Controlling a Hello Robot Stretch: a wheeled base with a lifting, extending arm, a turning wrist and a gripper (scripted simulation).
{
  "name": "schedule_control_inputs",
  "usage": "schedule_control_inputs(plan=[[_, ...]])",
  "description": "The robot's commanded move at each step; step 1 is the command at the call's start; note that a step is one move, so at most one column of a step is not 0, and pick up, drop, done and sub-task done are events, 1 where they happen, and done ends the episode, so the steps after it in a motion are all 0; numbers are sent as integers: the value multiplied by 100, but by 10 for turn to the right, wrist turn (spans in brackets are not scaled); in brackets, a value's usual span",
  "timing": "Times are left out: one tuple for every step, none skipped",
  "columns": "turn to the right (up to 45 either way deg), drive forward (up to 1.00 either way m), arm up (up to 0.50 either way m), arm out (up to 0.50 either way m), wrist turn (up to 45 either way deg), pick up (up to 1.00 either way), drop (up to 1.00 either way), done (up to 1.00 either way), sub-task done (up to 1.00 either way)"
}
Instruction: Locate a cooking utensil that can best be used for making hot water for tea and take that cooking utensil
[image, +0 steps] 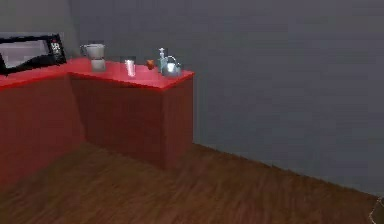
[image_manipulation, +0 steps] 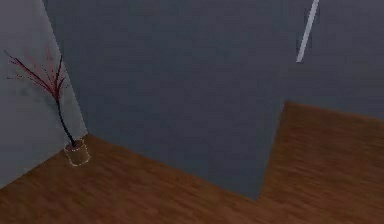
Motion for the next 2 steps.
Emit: schedule_control_inputs(plan=[[150, 0, 0, 0, 0, 0, 0, 0, 0], [0, 100, 0, 0, 0, 0, 0, 0, 0]])
